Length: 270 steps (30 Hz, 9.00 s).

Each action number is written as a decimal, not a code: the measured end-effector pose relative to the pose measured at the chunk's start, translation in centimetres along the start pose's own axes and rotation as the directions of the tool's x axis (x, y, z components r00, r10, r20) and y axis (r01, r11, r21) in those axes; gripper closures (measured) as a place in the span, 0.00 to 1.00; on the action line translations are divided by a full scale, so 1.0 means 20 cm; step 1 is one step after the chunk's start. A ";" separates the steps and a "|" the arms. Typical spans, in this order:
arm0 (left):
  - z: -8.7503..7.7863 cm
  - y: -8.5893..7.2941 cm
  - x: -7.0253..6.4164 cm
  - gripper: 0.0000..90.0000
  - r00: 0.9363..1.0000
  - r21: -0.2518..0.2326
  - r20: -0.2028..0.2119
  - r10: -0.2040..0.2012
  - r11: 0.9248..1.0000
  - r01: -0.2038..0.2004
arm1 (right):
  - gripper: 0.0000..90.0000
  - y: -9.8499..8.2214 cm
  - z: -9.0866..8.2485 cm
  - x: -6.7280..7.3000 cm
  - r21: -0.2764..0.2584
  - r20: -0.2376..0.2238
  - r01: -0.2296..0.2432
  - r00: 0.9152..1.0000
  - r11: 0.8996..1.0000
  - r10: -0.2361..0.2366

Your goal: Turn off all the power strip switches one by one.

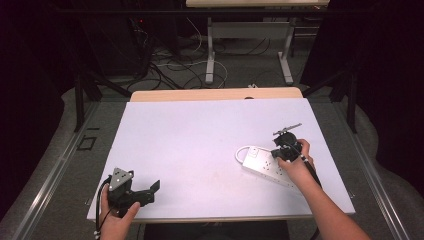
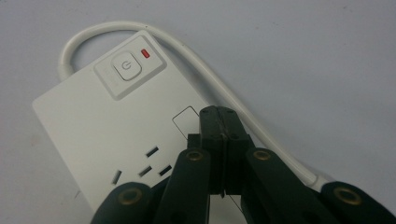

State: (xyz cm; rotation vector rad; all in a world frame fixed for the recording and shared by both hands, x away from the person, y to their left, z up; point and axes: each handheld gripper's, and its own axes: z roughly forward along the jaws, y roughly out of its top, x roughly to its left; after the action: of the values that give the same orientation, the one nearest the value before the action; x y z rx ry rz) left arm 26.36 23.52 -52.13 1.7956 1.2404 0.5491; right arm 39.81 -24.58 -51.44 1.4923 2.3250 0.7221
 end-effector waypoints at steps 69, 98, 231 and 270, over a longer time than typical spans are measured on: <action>0.01 0.01 0.00 0.00 1.000 0.014 -0.010 0.021 1.000 -0.021 | 1.00 -0.11 -0.10 -0.09 0.001 0.026 -0.018 0.999 1.000 0.018; 0.01 0.01 -0.01 0.00 1.000 0.014 -0.008 0.027 1.000 -0.027 | 1.00 -0.14 -0.11 -0.12 0.009 0.015 -0.038 0.999 0.999 0.038; 0.01 0.01 -0.01 0.00 1.000 0.000 -0.010 0.026 1.000 -0.026 | 1.00 -0.38 -0.21 -0.26 -0.083 -0.006 -0.154 0.988 0.985 0.154; 0.02 0.01 -0.01 0.01 1.000 0.011 -0.013 0.028 1.000 -0.028 | 0.60 -0.38 -0.26 0.07 -0.289 -0.069 0.009 0.997 0.957 -0.030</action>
State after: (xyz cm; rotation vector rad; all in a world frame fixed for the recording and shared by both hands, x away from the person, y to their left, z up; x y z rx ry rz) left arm 26.65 23.10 -52.21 1.8233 1.2308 0.5717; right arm 30.88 -27.18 -51.20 1.3314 2.1662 1.0746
